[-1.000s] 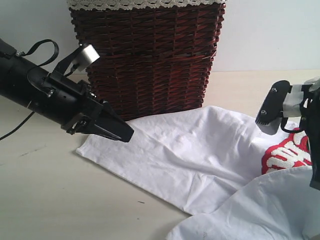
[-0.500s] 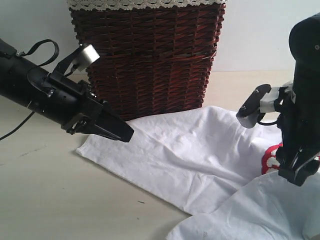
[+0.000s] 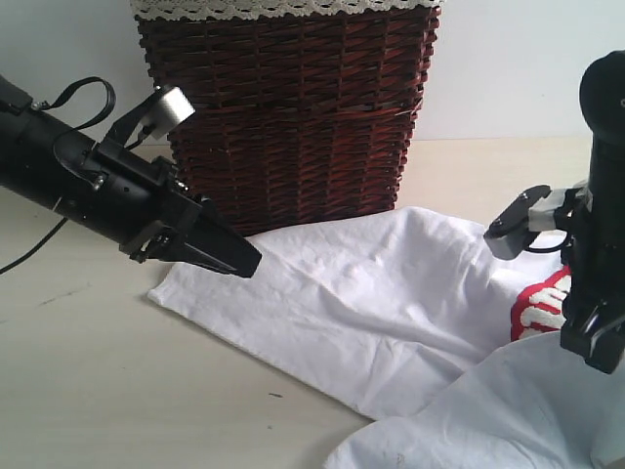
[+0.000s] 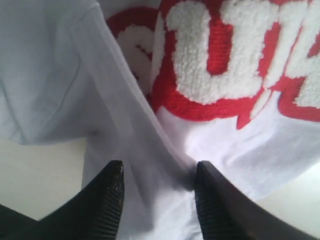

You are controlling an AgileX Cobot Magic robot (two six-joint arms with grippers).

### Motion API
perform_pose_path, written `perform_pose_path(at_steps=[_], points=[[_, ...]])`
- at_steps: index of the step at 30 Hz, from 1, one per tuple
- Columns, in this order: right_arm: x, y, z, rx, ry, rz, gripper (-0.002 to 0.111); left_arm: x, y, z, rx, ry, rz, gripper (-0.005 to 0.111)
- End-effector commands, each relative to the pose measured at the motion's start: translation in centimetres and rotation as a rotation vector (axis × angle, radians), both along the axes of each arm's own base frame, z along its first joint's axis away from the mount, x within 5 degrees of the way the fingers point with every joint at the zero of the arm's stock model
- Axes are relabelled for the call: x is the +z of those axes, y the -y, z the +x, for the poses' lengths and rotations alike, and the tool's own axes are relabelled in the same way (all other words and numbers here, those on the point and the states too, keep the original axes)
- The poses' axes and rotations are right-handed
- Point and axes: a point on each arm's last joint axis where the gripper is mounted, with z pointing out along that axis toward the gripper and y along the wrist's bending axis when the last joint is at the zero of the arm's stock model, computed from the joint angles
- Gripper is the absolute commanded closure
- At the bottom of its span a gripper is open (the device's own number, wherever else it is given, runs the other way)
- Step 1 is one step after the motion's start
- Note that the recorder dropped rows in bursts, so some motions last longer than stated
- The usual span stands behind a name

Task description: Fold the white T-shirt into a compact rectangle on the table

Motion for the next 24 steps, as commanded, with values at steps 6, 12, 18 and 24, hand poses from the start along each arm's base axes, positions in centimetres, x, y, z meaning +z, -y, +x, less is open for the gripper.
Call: perform_pose_path(at_steps=[6,12,18,24], points=[[-0.7,0.3,0.5,-0.045,0.002,-0.034,0.047,0.0,0.2,-0.1,-0.003,0.0,-0.006,0.057],[-1.5,0.2,0.2,-0.048,-0.045,-0.02,0.076,0.0,0.2,-0.1,-0.003,0.0,-0.006,0.057],[-1.4,-0.3,-0.4,-0.047,-0.07,0.04,0.108,-0.1,0.1,-0.1,-0.029,0.032,0.012,0.057],[3.6,-1.2,-2.0,-0.098,0.101,0.172,0.108,-2.9,-0.6,0.9,-0.055,0.084,0.169,0.058]])
